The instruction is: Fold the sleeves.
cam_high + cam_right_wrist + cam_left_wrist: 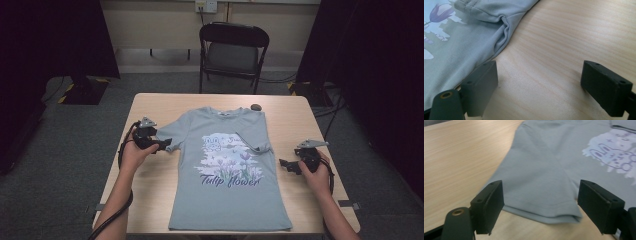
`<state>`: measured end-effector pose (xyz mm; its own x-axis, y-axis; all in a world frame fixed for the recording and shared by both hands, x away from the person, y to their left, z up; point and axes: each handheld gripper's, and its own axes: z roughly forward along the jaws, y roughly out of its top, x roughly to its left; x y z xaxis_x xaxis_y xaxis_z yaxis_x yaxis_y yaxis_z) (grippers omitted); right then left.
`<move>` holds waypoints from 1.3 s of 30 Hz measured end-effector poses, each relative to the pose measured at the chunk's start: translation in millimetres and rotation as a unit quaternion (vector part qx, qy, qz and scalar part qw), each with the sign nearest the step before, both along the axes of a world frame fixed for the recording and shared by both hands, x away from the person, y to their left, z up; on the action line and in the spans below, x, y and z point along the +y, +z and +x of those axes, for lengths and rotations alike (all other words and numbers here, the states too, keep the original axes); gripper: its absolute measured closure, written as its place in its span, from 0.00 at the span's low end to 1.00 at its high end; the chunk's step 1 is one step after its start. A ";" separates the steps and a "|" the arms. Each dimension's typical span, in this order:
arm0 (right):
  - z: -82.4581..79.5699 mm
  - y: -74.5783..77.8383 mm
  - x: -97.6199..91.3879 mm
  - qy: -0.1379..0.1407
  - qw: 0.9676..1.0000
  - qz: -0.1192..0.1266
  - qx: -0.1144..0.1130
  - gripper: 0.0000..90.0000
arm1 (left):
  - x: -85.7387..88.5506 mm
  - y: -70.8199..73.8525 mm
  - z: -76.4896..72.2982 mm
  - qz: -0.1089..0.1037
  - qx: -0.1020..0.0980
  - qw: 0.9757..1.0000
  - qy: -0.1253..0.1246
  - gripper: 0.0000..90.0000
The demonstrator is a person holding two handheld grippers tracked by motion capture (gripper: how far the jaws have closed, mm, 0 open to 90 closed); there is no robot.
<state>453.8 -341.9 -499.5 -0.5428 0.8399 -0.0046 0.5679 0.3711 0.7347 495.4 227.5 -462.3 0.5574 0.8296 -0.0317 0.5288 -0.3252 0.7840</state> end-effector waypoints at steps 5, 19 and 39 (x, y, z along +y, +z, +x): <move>0.0 0.0 0.1 0.003 1.000 0.000 0.000 0.15 | 1.4 -5.9 11.2 0.006 0.005 1.000 0.012 0.24; 0.0 0.0 0.3 0.006 1.000 0.000 0.000 0.15 | 16.1 -16.0 33.3 -0.003 0.012 0.998 0.069 0.32; -0.2 0.0 1.0 0.012 1.000 0.000 0.001 0.15 | 24.4 -30.4 52.3 0.023 0.027 0.995 0.095 0.44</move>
